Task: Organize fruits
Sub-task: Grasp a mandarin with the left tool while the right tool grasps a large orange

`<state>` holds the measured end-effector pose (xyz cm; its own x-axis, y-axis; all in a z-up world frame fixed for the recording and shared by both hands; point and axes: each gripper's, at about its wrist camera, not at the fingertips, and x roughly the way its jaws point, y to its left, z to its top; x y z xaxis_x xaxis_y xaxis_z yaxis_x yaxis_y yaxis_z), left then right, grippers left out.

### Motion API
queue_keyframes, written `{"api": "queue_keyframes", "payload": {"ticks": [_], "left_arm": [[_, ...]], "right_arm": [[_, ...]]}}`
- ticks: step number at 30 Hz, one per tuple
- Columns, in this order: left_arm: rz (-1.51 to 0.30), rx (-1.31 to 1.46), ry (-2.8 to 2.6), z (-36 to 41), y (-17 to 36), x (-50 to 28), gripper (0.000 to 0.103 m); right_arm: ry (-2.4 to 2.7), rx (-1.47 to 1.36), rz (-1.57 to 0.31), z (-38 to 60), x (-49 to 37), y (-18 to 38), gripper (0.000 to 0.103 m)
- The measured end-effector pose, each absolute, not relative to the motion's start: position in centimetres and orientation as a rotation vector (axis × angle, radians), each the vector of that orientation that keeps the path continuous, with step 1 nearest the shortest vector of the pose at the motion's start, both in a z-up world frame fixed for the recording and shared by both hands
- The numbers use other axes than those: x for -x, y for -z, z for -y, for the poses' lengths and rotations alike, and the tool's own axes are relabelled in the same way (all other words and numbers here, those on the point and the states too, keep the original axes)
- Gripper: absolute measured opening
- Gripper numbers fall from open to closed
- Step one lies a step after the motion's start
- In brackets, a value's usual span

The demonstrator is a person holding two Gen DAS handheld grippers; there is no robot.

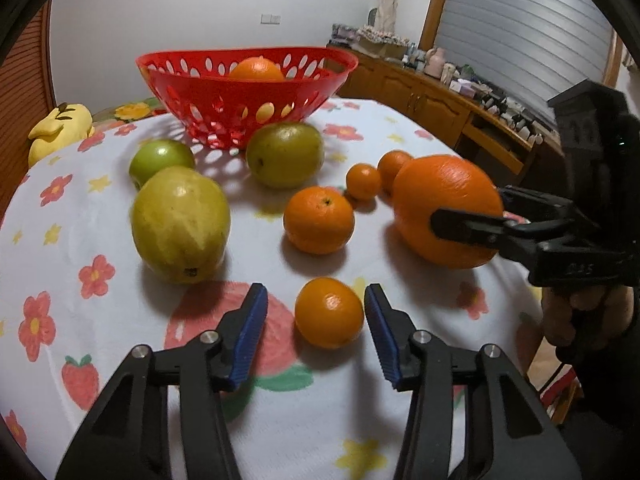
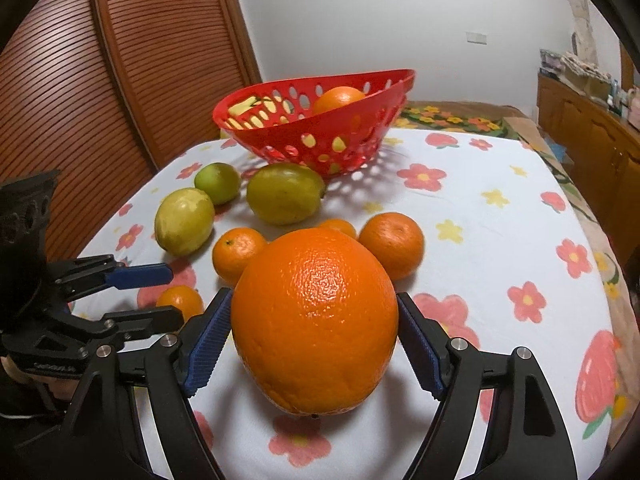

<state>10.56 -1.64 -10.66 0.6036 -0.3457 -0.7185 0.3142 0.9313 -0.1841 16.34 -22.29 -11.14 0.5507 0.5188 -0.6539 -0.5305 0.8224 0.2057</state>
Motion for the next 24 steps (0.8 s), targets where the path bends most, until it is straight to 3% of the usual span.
{"api": "queue_keyframes", "payload": {"ticks": [4, 11, 24], "left_arm": [[-0.857, 0.039, 0.388, 1.7, 11.1, -10.8, 0.049], [-0.871, 0.038, 0.405, 1.9, 11.3, -11.0, 0.034], [-0.815, 0.065, 0.394, 0.8, 9.6, -10.3, 0.033]], "right_arm": [[-0.616, 0.021, -0.753, 22.3, -16.1, 11.2, 0.081], [-0.613, 0.007, -0.740, 22.3, -16.2, 11.4, 0.082], [-0.624, -0.004, -0.746, 22.2, -16.5, 11.7, 0.082]]}}
